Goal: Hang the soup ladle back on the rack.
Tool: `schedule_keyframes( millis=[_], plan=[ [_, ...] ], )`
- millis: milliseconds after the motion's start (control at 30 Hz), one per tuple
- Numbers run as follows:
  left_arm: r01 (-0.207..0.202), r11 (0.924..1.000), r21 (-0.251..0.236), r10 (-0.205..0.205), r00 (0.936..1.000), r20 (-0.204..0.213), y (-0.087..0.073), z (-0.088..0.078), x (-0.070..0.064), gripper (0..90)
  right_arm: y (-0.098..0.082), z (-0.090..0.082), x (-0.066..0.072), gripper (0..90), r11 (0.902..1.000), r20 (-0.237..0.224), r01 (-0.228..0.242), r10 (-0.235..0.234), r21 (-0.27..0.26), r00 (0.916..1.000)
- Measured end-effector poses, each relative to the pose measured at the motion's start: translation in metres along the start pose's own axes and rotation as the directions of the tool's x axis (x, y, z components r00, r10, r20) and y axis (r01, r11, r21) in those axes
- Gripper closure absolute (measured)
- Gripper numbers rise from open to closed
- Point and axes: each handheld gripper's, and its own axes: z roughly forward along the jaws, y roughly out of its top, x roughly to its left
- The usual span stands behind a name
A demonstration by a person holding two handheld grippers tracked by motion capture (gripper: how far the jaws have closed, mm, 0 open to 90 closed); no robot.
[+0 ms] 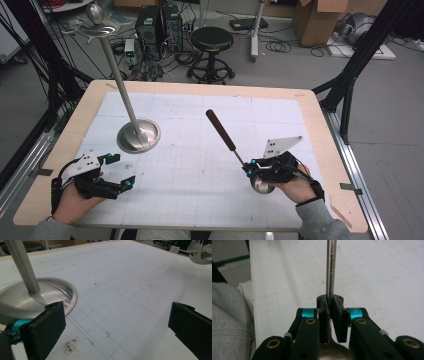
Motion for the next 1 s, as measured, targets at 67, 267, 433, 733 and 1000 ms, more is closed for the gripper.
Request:
schedule_keyframes(
  millis=[67,267,433,733,1000],
  plan=[
    [-0.001,0.9998,-0.021,0.001,1.0,0.001,0.001,-0.002,0.0,1.8,0.0,-0.001,-0.001,84.8,0.9994,-0.005,-0.019,0.019,-0.027,0.9998],
    [0.0,0.9995,-0.033,0.0,1.0,0.0,0.002,-0.002,0.0,1.8,0.001,-0.003,-0.002,84.8,0.9948,0.005,-0.025,0.026,-0.099,0.9996],
    [-0.018,0.9982,-0.058,0.018,0.9998,-0.007,0.004,-0.004,-0.001,1.8,0.005,-0.001,-0.003,84.8,0.9885,-0.005,-0.046,0.046,-0.144,0.9989],
    [-0.021,0.9965,-0.081,0.02,0.9998,-0.007,0.005,-0.007,-0.001,1.8,0.022,0.006,-0.002,84.9,0.9721,-0.024,-0.067,0.063,-0.225,0.9977],
    [-0.008,0.9982,-0.059,0.007,0.9999,-0.01,0.004,-0.006,-0.002,1.8,0.038,0.007,-0.002,84.9,0.9507,-0.038,-0.076,0.068,-0.301,0.997]
  ],
)
